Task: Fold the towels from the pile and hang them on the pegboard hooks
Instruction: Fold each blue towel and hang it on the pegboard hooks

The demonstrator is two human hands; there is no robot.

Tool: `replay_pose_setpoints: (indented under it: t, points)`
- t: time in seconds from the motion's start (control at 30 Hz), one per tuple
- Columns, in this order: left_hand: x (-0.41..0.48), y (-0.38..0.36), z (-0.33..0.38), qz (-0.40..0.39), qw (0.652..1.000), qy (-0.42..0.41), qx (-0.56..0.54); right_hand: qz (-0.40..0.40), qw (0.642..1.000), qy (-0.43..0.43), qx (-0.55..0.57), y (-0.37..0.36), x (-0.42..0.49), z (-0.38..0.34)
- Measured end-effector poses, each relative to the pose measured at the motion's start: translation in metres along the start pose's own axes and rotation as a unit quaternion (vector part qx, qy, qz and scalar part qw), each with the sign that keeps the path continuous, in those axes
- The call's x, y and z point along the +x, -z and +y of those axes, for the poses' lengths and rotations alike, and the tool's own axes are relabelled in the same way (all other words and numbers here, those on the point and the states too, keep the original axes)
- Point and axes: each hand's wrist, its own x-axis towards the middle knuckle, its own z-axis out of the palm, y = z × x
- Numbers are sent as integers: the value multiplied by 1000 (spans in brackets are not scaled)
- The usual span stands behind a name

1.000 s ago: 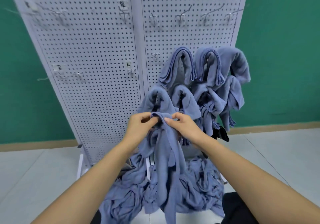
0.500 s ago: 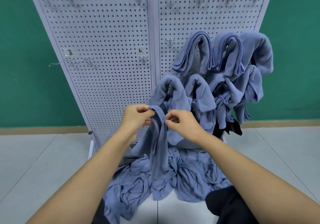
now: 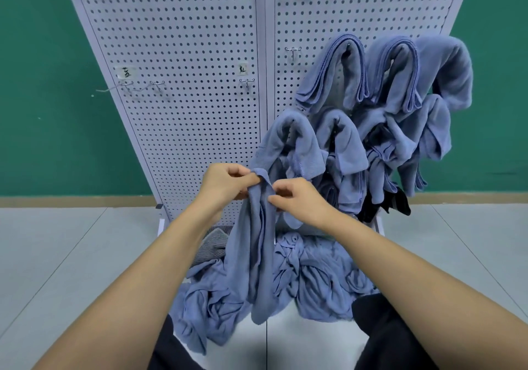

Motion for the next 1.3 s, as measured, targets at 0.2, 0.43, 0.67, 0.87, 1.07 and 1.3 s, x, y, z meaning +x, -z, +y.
replay_pose_setpoints:
  t: [0.2, 0.43, 0.67, 0.87, 1.07, 1.3]
  points:
    - [7, 20, -6, -68, 994, 73, -36, -66, 991, -81, 79, 31, -6, -1]
    - [10, 18, -8, -97, 966, 131, -199, -81, 989, -78, 99, 50, -16, 2]
    - [-2, 3, -9, -267, 958, 102, 4, 2, 993, -1, 119, 48, -10, -5]
    - [-4, -23, -18, -311, 943, 93, 72, 18, 992, 50, 113, 28, 0, -18]
    - [-4, -21, -9, -291, 922, 223, -124, 60, 992, 19, 107, 31, 4, 1]
    - [-6, 0, 15, -195, 880, 167, -401, 119, 972, -144, 141, 50, -9, 32]
